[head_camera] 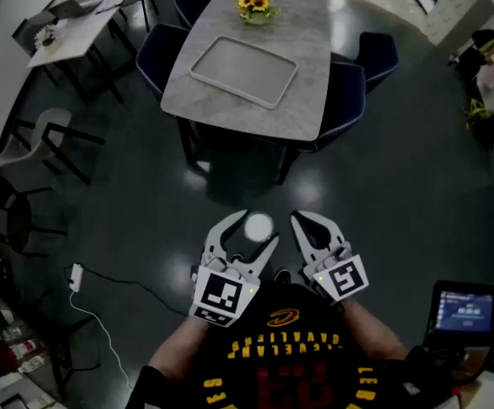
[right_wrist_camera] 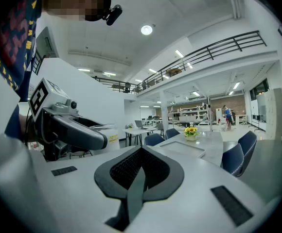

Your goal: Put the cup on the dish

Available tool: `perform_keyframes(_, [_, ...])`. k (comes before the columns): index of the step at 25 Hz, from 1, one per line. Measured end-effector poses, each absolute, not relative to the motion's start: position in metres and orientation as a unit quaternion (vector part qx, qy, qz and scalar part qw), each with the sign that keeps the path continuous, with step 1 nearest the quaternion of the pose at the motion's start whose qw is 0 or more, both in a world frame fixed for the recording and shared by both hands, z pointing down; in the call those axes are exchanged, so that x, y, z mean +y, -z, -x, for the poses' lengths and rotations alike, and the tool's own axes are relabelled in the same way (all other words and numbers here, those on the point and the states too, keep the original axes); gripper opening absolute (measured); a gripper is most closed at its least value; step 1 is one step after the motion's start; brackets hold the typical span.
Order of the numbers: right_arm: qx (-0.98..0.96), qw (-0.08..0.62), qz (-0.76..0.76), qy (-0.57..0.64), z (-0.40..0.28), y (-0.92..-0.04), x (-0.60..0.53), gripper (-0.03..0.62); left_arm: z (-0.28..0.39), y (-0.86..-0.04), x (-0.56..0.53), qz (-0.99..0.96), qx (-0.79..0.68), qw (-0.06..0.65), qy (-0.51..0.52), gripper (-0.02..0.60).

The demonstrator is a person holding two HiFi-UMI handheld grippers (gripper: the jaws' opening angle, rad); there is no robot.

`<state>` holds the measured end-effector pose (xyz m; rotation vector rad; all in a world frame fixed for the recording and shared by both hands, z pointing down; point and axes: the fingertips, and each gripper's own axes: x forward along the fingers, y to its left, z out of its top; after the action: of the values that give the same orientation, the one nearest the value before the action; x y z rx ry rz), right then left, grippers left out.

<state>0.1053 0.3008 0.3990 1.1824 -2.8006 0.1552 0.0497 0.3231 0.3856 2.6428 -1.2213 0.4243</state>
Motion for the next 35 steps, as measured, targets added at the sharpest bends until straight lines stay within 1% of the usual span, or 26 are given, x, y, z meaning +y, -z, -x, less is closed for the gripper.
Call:
perform_keyframes(5, [-0.919, 0.050, -0.390, -0.039, -0.113, -0.370, 0.325, 0.005, -0.059, -0.359, 0.344, -0.896, -0.410, 0.095, -0.144, 0.267])
perform_keyframes(9, [-0.915, 0.044, -0.398, -0.052, -0.134, -0.373, 0.328, 0.004, -0.079, -0.358, 0.347, -0.897, -0.406, 0.094, -0.149, 0.267])
perform_keyframes(13, [-0.914, 0.040, -0.401, -0.053, -0.139, -0.374, 0.328, 0.005, -0.082, -0.360, 0.349, -0.897, -0.405, 0.095, -0.150, 0.267])
perform_keyframes(18, [-0.912, 0.014, -0.406, -0.061, -0.131, -0.370, 0.319, 0.005, -0.073, -0.360, 0.340, -0.897, -0.406, 0.092, -0.149, 0.267])
perform_keyframes(24, [-0.910, 0.015, -0.411, -0.051, -0.104, -0.367, 0.314, 0.005, -0.043, -0.359, 0.334, -0.896, -0.410, 0.091, -0.146, 0.267])
perform_keyframes(30, [-0.909, 0.018, -0.411, -0.059, -0.092, -0.381, 0.284, 0.006, -0.026, -0.373, 0.301, -0.893, -0.415, 0.097, -0.148, 0.267])
perform_keyframes(31, [-0.909, 0.020, -0.413, -0.063, -0.091, -0.383, 0.283, 0.013, -0.024, -0.374, 0.300, -0.892, -0.415, 0.099, -0.148, 0.267])
perform_keyframes(32, [-0.907, 0.022, -0.415, -0.067, -0.091, -0.384, 0.281, 0.037, -0.022, -0.375, 0.299, -0.892, -0.414, 0.101, -0.148, 0.267])
perform_keyframes(35, [-0.904, 0.019, -0.420, -0.073, -0.091, -0.384, 0.279, 0.040, -0.022, -0.376, 0.299, -0.894, -0.411, 0.105, -0.147, 0.267])
